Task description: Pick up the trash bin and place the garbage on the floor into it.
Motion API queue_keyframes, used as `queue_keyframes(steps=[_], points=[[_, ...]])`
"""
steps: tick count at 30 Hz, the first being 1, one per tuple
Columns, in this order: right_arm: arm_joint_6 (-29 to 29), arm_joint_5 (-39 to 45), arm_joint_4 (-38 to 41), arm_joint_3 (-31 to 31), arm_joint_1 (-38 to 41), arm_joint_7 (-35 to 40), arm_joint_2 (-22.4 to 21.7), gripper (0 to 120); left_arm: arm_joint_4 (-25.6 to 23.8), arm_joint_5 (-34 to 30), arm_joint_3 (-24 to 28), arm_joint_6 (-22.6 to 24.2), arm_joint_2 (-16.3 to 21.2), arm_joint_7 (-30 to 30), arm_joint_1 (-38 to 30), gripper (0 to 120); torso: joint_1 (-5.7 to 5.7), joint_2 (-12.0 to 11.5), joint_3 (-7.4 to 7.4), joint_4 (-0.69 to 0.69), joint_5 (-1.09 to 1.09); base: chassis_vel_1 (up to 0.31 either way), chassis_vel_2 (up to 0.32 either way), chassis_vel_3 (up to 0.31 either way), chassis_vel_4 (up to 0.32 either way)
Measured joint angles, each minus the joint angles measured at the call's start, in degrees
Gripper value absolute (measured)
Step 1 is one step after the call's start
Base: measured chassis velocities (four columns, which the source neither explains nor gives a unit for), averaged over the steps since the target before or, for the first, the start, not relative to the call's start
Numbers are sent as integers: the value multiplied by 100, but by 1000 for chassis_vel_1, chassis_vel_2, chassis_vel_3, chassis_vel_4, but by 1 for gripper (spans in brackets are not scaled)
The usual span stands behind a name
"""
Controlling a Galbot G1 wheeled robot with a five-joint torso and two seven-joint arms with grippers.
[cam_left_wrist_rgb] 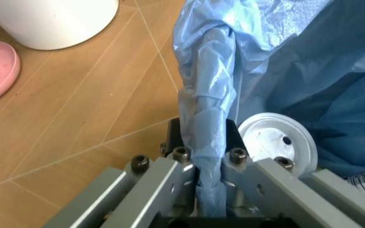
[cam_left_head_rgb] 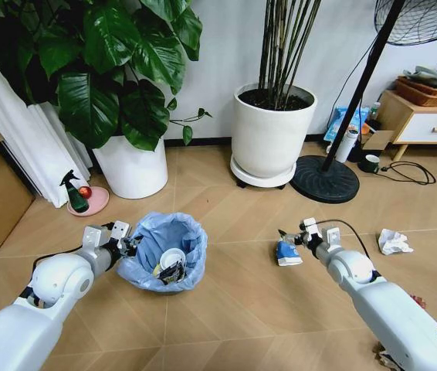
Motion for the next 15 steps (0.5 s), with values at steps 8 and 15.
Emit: queue_keyframes(steps=[8, 15], points=[[161, -306, -1110, 14, 219, -244, 507, 100, -11, -5, 4, 0, 49, -22, 14, 0, 0, 0, 0, 0, 2, 0, 0, 0, 0], [306, -468, -1716, 95, 378, -413, 803, 100, 12, -8, 55, 0, 47, -23, -6, 0, 0, 0, 1, 0, 1, 0, 0, 0, 0]])
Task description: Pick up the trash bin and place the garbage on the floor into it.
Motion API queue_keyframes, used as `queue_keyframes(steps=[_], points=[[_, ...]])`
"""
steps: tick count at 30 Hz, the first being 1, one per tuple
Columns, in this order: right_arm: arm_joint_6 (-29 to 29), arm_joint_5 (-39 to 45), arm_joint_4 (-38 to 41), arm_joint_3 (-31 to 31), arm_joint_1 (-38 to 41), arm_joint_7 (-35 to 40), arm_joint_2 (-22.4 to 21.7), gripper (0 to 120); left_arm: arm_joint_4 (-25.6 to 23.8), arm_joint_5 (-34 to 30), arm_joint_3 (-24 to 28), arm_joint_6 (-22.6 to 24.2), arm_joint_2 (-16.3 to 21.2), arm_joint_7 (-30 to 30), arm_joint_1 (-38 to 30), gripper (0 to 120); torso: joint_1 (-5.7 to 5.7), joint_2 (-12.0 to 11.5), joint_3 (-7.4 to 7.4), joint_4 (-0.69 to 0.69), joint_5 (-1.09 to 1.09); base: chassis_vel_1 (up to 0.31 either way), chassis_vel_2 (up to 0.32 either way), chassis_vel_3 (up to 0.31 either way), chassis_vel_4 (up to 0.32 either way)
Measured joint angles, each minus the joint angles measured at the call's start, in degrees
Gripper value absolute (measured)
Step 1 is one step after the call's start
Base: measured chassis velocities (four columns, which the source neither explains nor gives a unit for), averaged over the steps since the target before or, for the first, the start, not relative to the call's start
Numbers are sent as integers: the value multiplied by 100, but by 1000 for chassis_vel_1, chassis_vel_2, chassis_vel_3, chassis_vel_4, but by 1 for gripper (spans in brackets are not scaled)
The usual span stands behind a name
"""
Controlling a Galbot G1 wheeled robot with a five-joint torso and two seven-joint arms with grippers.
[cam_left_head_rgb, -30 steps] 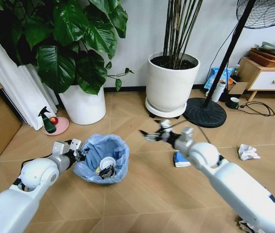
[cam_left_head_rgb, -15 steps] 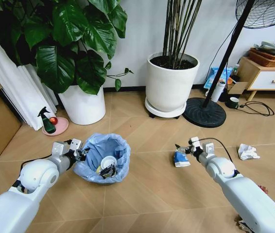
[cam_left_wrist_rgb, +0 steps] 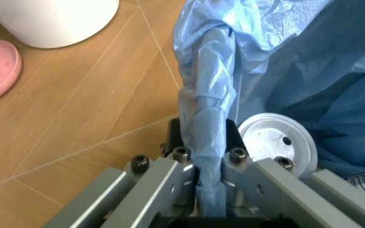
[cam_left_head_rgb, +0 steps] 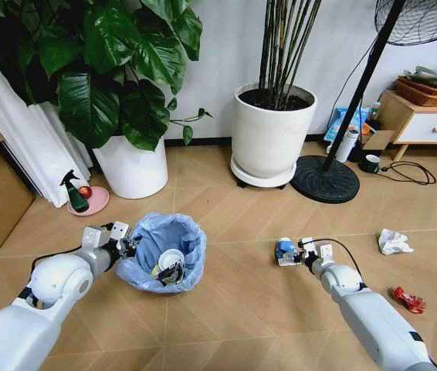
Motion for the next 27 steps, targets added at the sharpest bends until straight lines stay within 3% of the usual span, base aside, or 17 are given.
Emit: queue_keyframes(steps=[16, 20, 27], points=[[209, -474, -927, 258, 342, -216, 566, 97, 127, 2, 166, 0, -21, 33, -130, 0, 0, 0, 0, 0, 0, 0, 0, 0, 0], [213, -512, -1008, 284, 359, -221, 590, 88, 151, 2, 180, 0, -25, 46, -136, 0, 0, 0, 0, 0, -2, 0, 0, 0, 0], [274, -689, -1301, 378, 510, -270, 740, 60, 180, 3, 235, 0, -52, 54, -196, 0, 0, 0, 0, 0, -1, 0, 0, 0, 0]])
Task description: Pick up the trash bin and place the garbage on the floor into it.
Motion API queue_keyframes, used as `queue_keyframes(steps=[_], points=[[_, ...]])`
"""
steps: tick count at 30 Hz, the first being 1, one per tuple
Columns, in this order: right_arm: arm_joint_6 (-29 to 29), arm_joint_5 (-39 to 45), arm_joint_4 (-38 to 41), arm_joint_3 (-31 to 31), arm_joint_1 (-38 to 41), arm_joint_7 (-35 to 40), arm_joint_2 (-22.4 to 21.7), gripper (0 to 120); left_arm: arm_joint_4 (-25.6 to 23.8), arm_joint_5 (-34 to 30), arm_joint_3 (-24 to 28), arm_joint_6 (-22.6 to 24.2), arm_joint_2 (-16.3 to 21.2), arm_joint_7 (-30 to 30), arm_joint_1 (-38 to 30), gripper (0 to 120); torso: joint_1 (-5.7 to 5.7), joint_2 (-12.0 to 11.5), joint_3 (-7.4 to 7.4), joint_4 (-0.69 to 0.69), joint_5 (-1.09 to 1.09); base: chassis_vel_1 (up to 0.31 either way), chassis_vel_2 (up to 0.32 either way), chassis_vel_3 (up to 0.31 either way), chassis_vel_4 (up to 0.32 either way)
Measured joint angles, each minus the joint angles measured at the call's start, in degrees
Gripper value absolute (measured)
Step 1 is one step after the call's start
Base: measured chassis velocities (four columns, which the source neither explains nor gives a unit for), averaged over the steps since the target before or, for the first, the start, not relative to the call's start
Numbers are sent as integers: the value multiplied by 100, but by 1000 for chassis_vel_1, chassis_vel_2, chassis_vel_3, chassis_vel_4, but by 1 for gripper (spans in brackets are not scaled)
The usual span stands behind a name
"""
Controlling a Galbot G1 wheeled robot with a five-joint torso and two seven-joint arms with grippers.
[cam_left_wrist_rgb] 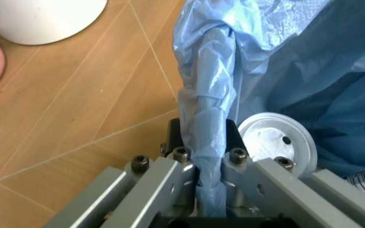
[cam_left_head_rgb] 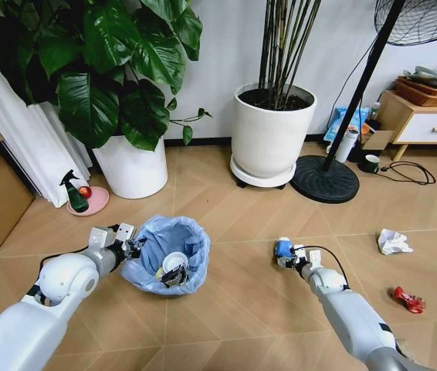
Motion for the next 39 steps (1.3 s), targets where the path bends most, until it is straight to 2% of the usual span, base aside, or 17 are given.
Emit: queue_keyframes(steps=[4, 5, 9, 10, 11, 12, 13, 16, 18, 24, 34, 39], points=[[1, -38, -58, 10, 39, -6, 27, 42, 5, -4, -11, 0, 0, 5, -1, 0, 0, 0, 0, 0, 0, 0, 0, 0, 0], [1, -38, -58, 10, 39, -6, 27, 42, 5, -4, -11, 0, 0, 5, -1, 0, 0, 0, 0, 0, 0, 0, 0, 0, 0], [-14, -47, -51, 23, 29, -1, 30, 25, 10, -3, -16, 0, -19, 9, 2, 0, 0, 0, 0, 0, 0, 0, 0, 0, 0], [-16, -47, -48, 25, 26, 0, 30, 25, 10, -2, -16, 0, -20, 9, 2, 0, 0, 0, 0, 0, 0, 0, 0, 0, 0], [-33, -47, -36, 40, 9, 1, 26, 17, 10, -2, -16, 0, -29, 10, 2, 0, 0, 0, 0, 0, 0, 0, 0, 0, 0], [-33, -47, -36, 40, 9, 1, 26, 17, 10, -2, -16, 0, -29, 10, 2, 0, 0, 0, 0, 0, 0, 0, 0, 0, 0], [-46, -47, -35, 58, -3, 1, 24, 12, 10, -2, -16, 0, -31, 10, 1, 0, 0, 0, 0, 0, 0, 0, 0, 0, 0], [-61, -48, -35, 87, -21, 1, 24, 7, 10, -2, -16, 0, -30, 11, 0, 0, 0, 0, 0, -1, 0, 0, 0, 0, 0], [-67, -48, -25, 103, -44, -2, 17, 0, 6, -2, -22, 0, -19, 12, 0, 0, 0, 0, 0, -1, 1, 0, 0, 0, 0], [-77, -41, 72, 133, -89, 20, 15, 0, -19, -2, -30, 0, -10, 12, 4, 0, 0, 0, 0, -1, 0, 0, 0, 0, 0], [-99, 27, 764, 147, -325, 77, -141, 0, -60, 2, -69, 0, -11, 16, 43, 0, 0, 0, 0, -1, 2, 0, 0, 0, 0], [-158, 188, 1568, 124, -499, 83, -396, 0, -96, 4, -119, 0, 0, 19, 89, 0, 0, 0, 0, -1, 1, 0, 0, 0, 0]])
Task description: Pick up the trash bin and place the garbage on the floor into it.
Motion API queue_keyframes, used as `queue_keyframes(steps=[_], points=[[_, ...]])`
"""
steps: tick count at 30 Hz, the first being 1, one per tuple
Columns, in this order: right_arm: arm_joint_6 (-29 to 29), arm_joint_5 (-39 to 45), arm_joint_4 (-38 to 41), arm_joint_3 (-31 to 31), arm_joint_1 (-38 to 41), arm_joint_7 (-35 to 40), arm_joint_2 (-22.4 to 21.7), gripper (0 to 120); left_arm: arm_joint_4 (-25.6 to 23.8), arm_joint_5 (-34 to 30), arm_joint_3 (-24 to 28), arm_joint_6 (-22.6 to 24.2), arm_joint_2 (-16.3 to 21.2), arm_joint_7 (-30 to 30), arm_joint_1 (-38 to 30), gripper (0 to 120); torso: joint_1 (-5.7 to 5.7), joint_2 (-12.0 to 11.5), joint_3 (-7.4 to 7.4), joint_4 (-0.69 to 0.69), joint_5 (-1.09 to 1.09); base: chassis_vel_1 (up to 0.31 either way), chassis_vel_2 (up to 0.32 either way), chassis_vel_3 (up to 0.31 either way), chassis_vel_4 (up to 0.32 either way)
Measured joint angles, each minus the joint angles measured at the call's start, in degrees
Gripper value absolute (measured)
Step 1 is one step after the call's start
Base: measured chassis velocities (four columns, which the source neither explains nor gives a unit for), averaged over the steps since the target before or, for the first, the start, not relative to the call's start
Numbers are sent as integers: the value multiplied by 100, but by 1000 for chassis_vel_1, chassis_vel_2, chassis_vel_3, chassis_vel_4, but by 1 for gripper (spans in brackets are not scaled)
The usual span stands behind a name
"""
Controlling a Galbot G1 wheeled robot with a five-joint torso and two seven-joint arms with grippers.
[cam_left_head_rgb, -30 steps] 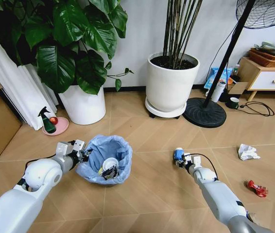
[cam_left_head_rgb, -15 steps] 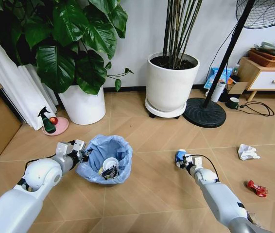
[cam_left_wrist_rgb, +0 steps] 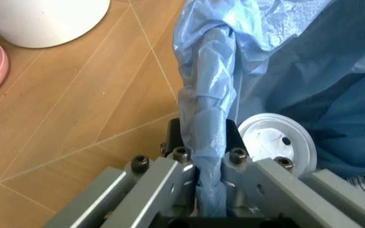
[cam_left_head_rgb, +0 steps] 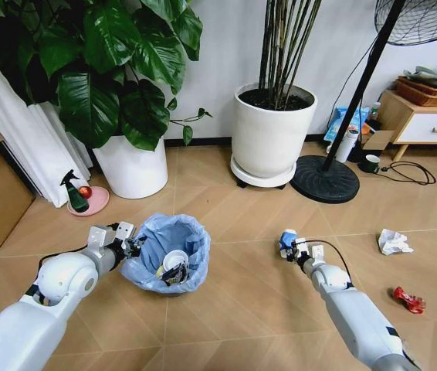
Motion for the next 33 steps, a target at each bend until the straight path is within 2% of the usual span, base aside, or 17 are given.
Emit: queue_keyframes(steps=[11, 18, 23, 27, 33], points=[[-111, 681, 1577, -451, 46, -97, -594, 0, -98, 12, -13, 0, 7, -21, 53, 0, 0, 0, 0, 1, -3, 0, 0, 0, 0], [-460, 1402, 3068, -993, 169, -106, -1083, 0, -140, 24, -26, 0, 25, -28, 88, 0, 0, 0, -1, 0, -2, 0, 0, 0, 0], [-584, 1726, 3564, -1224, 366, -105, -1168, 0, -154, 29, -13, 0, 31, -30, 93, 0, 0, 0, 0, 1, -1, 0, 0, 0, 0], [-871, 2516, 4345, -1825, 882, -92, -1210, 0, -177, 47, 42, 0, 43, -34, 97, 0, 0, 0, -1, 2, -2, 0, 0, 0, 0], [-944, 2792, 4584, -2379, 1186, -70, -1196, 0, -173, 51, 62, 0, 60, -37, 87, 0, 0, 0, 0, 1, -2, 0, 0, 0, 0]])
